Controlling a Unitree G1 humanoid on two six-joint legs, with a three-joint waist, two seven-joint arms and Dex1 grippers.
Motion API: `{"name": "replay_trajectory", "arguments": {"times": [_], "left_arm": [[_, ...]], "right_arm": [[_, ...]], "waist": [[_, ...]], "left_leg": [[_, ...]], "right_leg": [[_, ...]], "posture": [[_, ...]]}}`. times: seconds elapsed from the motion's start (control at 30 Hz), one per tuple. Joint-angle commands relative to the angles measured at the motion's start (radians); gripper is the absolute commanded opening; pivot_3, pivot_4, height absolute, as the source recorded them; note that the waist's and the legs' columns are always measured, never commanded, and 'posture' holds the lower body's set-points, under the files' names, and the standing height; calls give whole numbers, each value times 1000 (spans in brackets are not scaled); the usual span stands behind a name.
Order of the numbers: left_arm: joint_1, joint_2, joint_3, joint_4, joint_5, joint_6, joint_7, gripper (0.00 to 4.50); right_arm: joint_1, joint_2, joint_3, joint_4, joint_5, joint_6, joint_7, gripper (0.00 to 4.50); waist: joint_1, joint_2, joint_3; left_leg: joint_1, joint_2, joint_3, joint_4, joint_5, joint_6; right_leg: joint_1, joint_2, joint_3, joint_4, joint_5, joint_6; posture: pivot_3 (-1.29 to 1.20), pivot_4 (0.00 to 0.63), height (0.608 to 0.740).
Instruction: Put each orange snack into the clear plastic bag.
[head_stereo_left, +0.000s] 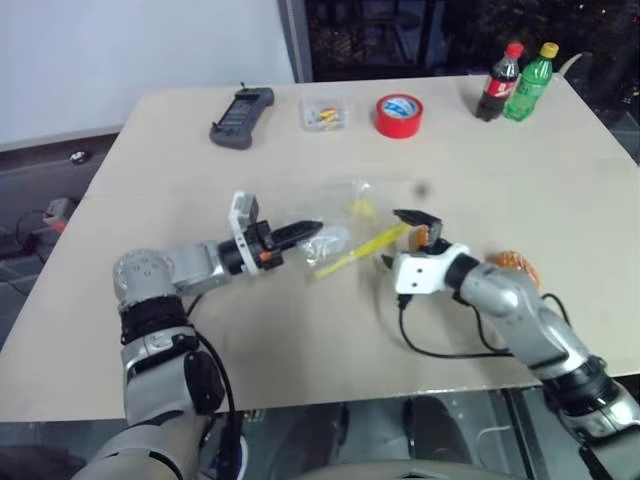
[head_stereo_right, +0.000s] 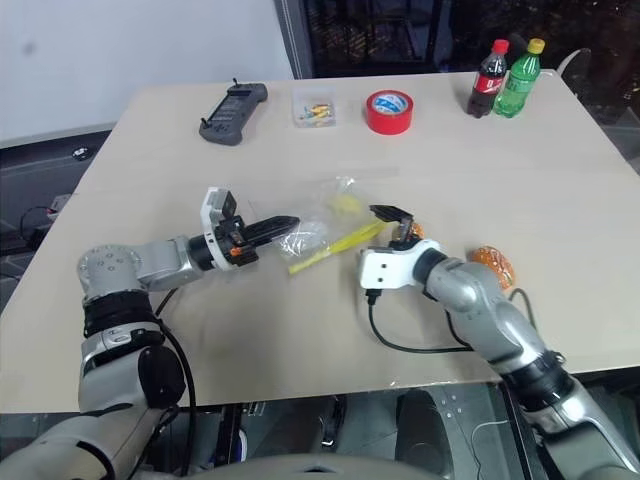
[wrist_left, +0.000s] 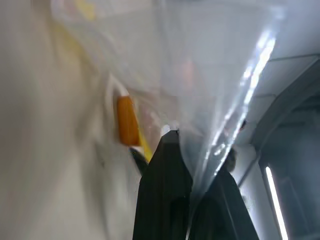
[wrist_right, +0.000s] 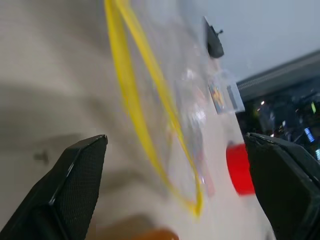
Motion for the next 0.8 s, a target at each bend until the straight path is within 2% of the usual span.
{"name": "replay_trajectory", "arguments": {"times": [0.03,0.07,0.13,0.2,0.23,0.27,0.33,0.4,0.43,0.47,0.6,0.63,0.67,0.73,0.8], "left_arm": [[-20,5,24,-24,-54,15,26,77],[-21,8,22,-22,-62,15,32,77],[-26,17,22,-16,-77,15,39,0],[-36,25,30,-6,-85,15,44,0],[-39,26,34,-2,-84,15,47,0],[-42,27,36,-1,-79,15,49,0],[-47,28,39,1,-74,15,50,0],[-56,29,47,2,-72,9,51,0],[-55,30,39,-24,-62,-23,45,0],[-50,30,26,-55,-44,-62,41,0],[7,66,-76,-221,66,-244,1,0],[30,82,-113,-281,85,-269,-22,515],[89,140,-215,-407,162,-357,-79,660],[180,212,-342,-575,295,-512,-122,1444],[280,277,-447,-705,482,-743,-138,2141]], "right_arm": [[-70,54,8,82,-66,-34,-83,4500],[-91,74,5,117,-73,-32,-99,4500],[-124,104,-13,173,-69,-27,-121,3951],[-139,112,-28,204,-62,-29,-128,3063],[-144,115,-37,216,-57,-30,-132,2770],[-149,114,-44,228,-47,-33,-128,2208],[-155,112,-57,244,-29,-37,-119,1376],[-162,113,-76,253,-7,-27,-106,769],[-170,118,-91,256,8,-11,-101,263],[-181,124,-107,259,26,7,-92,21],[-258,139,-143,302,98,46,-37,21],[-283,141,-150,322,119,54,-21,0],[-323,147,-157,359,143,66,4,0],[-390,153,-164,433,174,74,38,0],[-461,163,-173,523,194,96,59,0]], "waist": [[0,0,0],[-1,0,0],[-1,0,0],[0,0,0],[1,0,0],[1,0,0],[0,0,0],[-1,0,0],[-1,0,0],[-3,0,0],[-17,-1,0],[-23,-1,0],[-27,-1,0],[-33,-1,1],[-37,-1,1]], "left_leg": [[0,0,0,0,0,0],[0,0,0,0,0,0],[0,0,0,0,1,-1],[0,1,-1,0,1,-2],[0,1,-1,0,1,-2],[0,1,-2,0,1,-2],[0,0,-2,0,1,-2],[0,0,-2,0,1,-2],[0,1,-2,0,1,-2],[0,1,-2,0,1,-2],[0,1,-1,0,1,-2],[0,2,-1,0,1,-2],[0,2,0,-1,1,-2],[0,3,3,-3,1,-3],[0,4,5,-4,1,-3]], "right_leg": [[0,0,0,0,0,0],[0,0,0,0,0,-1],[0,1,0,0,1,-2],[0,2,0,1,1,-2],[0,2,0,1,1,-2],[0,2,0,1,1,-2],[0,2,0,0,1,-2],[0,2,0,0,1,-2],[0,2,0,0,1,-2],[0,2,0,0,1,-2],[0,2,0,0,2,-3],[0,2,0,0,2,-4],[0,2,1,0,2,-4],[-2,3,3,0,3,-5],[-3,3,5,-1,4,-6]], "posture": [[0,150,740],[0,150,740],[0,150,740],[0,150,740],[0,150,740],[0,150,740],[0,150,740],[0,150,740],[0,150,740],[0,150,740],[0,150,740],[0,150,740],[0,150,740],[0,150,740],[0,150,740]]}}
